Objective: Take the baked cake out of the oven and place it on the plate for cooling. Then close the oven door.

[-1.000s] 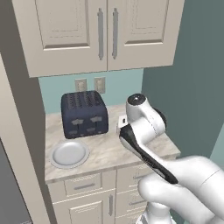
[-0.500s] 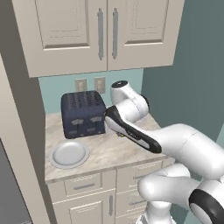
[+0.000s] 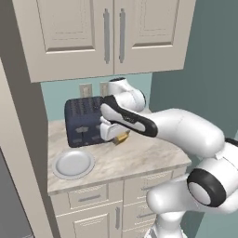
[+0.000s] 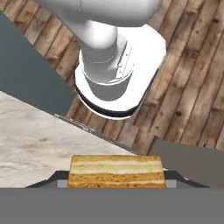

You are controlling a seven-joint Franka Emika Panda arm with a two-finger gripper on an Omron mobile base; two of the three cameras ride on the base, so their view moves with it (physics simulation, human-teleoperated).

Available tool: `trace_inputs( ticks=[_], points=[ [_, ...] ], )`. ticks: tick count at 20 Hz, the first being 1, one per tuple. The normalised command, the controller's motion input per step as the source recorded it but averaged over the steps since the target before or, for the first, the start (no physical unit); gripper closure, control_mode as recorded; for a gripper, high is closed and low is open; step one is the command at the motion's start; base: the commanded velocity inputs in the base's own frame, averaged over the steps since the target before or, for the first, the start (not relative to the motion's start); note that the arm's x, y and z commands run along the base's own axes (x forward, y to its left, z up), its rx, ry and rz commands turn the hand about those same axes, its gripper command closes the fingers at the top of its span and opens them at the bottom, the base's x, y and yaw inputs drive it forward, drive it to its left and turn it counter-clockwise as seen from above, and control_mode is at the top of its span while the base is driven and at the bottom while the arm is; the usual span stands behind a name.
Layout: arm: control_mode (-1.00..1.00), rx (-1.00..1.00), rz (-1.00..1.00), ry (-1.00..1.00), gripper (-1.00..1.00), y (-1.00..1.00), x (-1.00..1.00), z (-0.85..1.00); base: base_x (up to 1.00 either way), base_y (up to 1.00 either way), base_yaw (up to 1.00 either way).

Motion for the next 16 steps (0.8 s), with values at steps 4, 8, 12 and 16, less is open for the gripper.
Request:
trace_inputs(
  ticks=[4,8,12,16],
  points=[
    [-1.0,0.01,0.49,0.01,1.0,0.77,0.15,-0.52,0.0,0.0,0.0],
    [-1.0,0.09,0.29,0.0,1.0,0.73,0.1,-0.35,0.0,0.0,0.0],
    [-1.0,0.17,0.17,0.0,1.0,0.38,0.18,-0.28,0.0,0.0,0.0],
    [-1.0,0.13,0.09,0.0,1.0,0.37,0.41,-0.68,0.0,0.0,0.0]
  ],
)
